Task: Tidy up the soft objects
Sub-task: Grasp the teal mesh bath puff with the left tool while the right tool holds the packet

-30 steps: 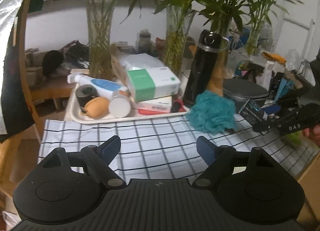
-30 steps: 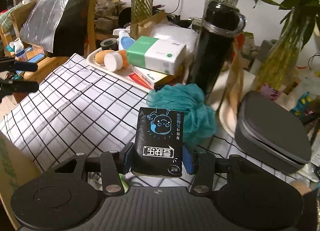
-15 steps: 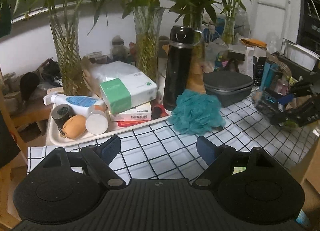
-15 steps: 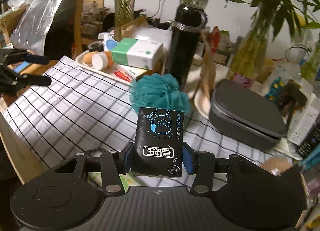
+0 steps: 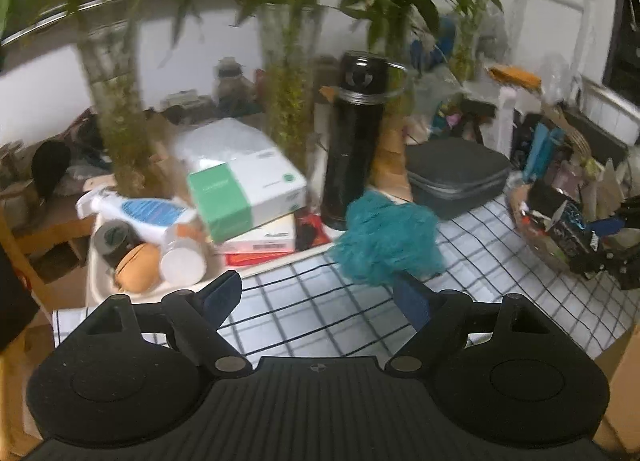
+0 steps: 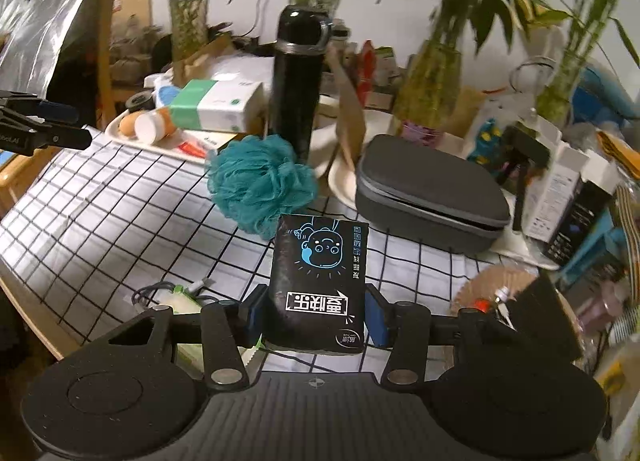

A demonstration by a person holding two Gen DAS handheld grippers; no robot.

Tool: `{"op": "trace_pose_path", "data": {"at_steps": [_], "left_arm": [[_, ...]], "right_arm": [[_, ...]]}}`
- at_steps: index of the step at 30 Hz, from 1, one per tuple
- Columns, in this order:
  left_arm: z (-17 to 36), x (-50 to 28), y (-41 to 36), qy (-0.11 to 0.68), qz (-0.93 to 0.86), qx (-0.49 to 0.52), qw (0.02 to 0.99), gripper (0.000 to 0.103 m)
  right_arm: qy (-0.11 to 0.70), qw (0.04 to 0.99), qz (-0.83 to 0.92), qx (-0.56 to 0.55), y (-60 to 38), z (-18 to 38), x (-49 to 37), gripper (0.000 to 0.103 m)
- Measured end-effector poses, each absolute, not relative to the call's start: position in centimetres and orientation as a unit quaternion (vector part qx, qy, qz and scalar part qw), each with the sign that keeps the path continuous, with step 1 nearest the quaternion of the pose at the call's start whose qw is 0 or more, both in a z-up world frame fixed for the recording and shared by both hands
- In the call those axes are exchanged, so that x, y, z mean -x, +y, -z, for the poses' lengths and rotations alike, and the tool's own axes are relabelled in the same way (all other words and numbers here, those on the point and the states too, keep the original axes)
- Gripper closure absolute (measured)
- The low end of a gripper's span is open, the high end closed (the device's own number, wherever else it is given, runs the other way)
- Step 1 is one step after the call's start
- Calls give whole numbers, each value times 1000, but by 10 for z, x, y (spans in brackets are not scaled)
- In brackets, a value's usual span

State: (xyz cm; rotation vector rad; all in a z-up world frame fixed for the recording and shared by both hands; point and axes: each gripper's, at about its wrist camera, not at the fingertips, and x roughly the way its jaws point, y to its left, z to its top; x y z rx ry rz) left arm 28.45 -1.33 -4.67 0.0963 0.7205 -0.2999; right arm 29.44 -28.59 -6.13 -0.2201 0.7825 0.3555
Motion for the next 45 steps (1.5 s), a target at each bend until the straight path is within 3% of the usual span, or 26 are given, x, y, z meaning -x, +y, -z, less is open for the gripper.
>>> {"op": "trace_pose_path", "data": {"at_steps": [8, 25, 34, 41, 45], "left_arm": [[41, -332, -63, 415, 132, -47, 899, 19], [113, -446, -102, 517, 75, 132, 842, 19], [150, -460, -94, 547, 40, 212, 809, 20], [145, -452, -86, 566, 70, 242, 785, 57], [131, -442, -86, 567, 74, 217, 791, 65]], "right_arm": [[384, 904, -160, 92, -286, 56, -286, 51], [390, 898, -180, 97, -285, 60, -287, 51], [386, 896, -187, 116, -275, 61, -290, 51], [383, 896, -188, 120, -271, 60, -289, 51], [384, 898, -182, 118, -273, 60, -290, 51]]}}
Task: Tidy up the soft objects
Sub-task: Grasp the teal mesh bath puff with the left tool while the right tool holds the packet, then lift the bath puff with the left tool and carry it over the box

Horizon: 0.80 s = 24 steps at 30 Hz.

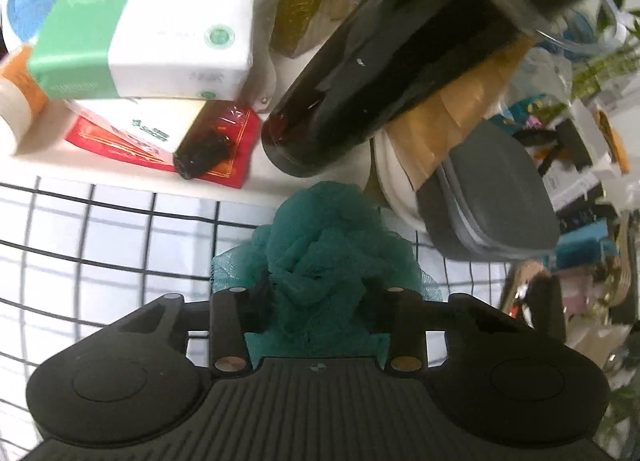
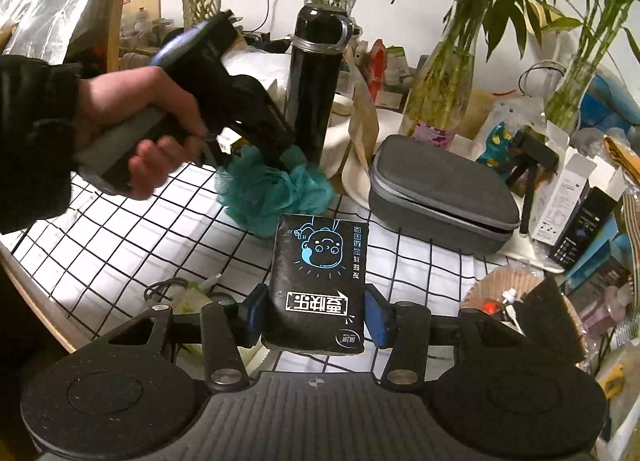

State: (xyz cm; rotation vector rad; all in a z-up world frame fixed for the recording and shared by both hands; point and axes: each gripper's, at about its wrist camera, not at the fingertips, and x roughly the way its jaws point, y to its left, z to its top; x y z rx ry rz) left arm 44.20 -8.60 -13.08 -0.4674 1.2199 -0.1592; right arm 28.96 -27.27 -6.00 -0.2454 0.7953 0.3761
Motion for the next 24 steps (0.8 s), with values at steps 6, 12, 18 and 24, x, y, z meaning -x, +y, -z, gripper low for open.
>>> {"op": "trace_pose_path", "data": {"at_steps": [6, 12, 18, 24], "left_arm": [[106, -422, -83, 548, 92, 204, 806, 67], [74, -396, -85, 518, 116, 170, 831, 67], [40, -363, -86, 480, 129, 133, 858, 67], [15, -330, -81, 445, 135, 102, 879, 67]], "right_arm": [[391, 898, -171, 108, -278, 64, -291, 51], [398, 899, -161, 88, -285, 65, -293, 51], [391, 900, -168, 90, -284, 60, -287, 51], [379, 906, -171, 74, -285, 50, -281, 51]]}}
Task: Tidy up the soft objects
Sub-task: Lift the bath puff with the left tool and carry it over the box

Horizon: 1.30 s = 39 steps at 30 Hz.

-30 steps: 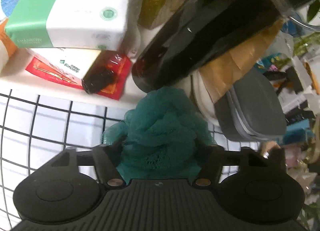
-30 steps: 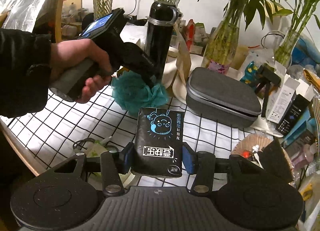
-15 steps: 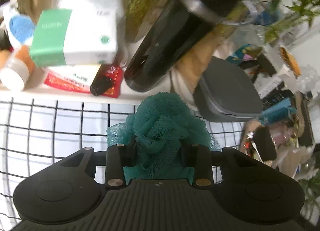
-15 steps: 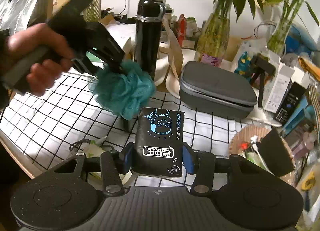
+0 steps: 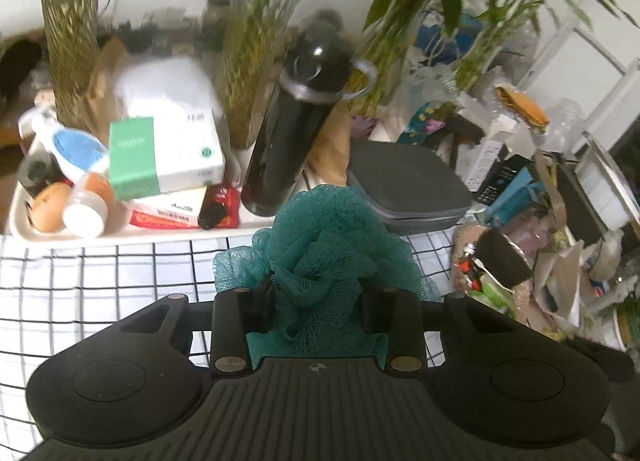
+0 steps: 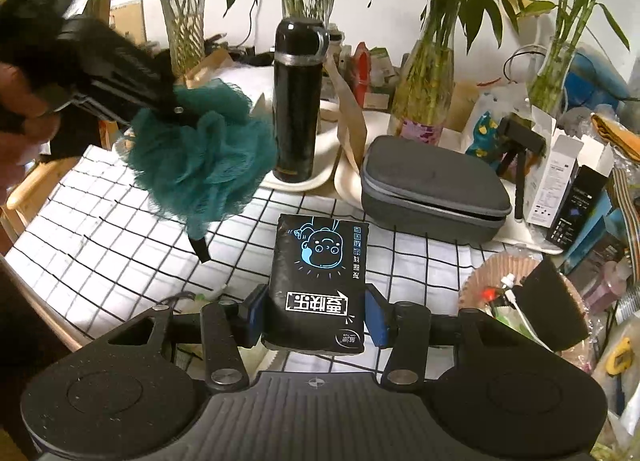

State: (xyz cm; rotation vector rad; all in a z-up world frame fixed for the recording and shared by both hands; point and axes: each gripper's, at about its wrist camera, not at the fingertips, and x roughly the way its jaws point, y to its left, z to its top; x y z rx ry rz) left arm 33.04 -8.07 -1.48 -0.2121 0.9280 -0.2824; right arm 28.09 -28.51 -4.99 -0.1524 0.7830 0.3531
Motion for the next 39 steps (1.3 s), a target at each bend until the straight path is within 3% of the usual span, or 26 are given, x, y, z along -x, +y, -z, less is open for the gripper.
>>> {"op": "trace_pose_path", "data": {"at_steps": [21, 30, 39], "left_arm": [[-71, -198, -63, 327, 176, 37, 928, 67], [-76, -152, -53, 314, 190, 31, 930, 67], [-48, -118, -40, 330, 194, 47, 923, 67]], "right_arm": [[328, 916, -230, 13, -296, 22, -235, 51], [302, 904, -303, 11, -285, 9, -204, 51], [295, 898, -326, 32, -273, 9, -180, 51]]}}
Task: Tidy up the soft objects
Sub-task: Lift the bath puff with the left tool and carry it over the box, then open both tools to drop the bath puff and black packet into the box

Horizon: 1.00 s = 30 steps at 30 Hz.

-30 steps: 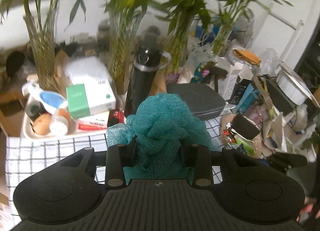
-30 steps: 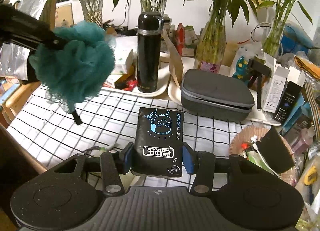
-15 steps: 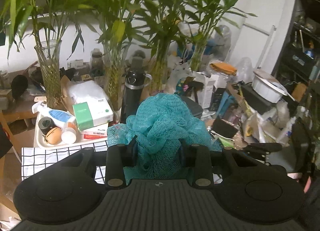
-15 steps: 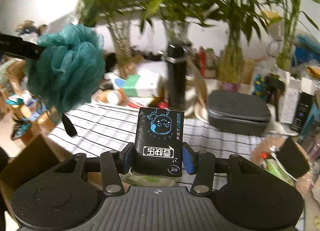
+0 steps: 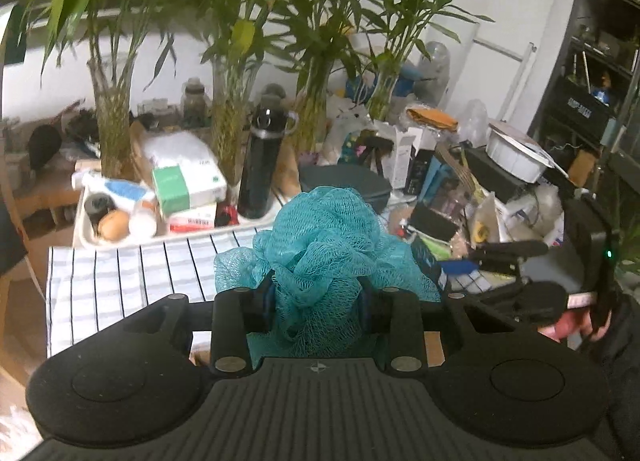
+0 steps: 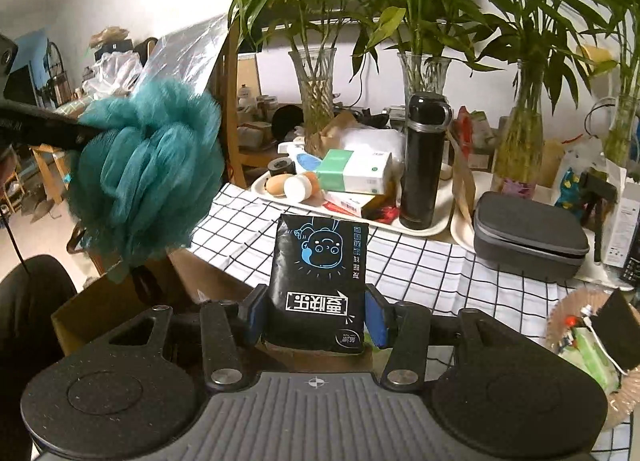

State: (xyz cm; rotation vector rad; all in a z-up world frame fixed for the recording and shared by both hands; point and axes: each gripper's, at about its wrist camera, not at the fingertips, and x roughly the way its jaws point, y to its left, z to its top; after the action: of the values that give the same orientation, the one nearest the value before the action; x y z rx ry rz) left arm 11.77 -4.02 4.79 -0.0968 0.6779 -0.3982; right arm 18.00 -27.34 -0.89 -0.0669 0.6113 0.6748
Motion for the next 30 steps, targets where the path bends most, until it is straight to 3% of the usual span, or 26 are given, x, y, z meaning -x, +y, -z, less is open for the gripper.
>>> {"op": "trace_pose_path", "data": {"at_steps": [5, 8, 9, 12, 30], "left_arm": [[-28, -104, -39, 346, 192, 63, 916, 65], [-15, -99, -42, 357, 216, 69, 906, 52], [-10, -98, -43, 361, 222, 71, 903, 42], [-3, -86, -43, 355, 221, 74, 905, 32], [8, -39, -18, 300, 119, 40, 946, 31]], "right_arm": [[294, 898, -326, 36, -272, 9, -175, 51], [294, 899, -323, 41, -271, 9, -173, 51], [294, 899, -322, 42, -271, 9, -172, 51], [295, 900, -318, 46, -271, 10, -169, 51], [300, 893, -331, 61, -268, 9, -149, 50]]}}
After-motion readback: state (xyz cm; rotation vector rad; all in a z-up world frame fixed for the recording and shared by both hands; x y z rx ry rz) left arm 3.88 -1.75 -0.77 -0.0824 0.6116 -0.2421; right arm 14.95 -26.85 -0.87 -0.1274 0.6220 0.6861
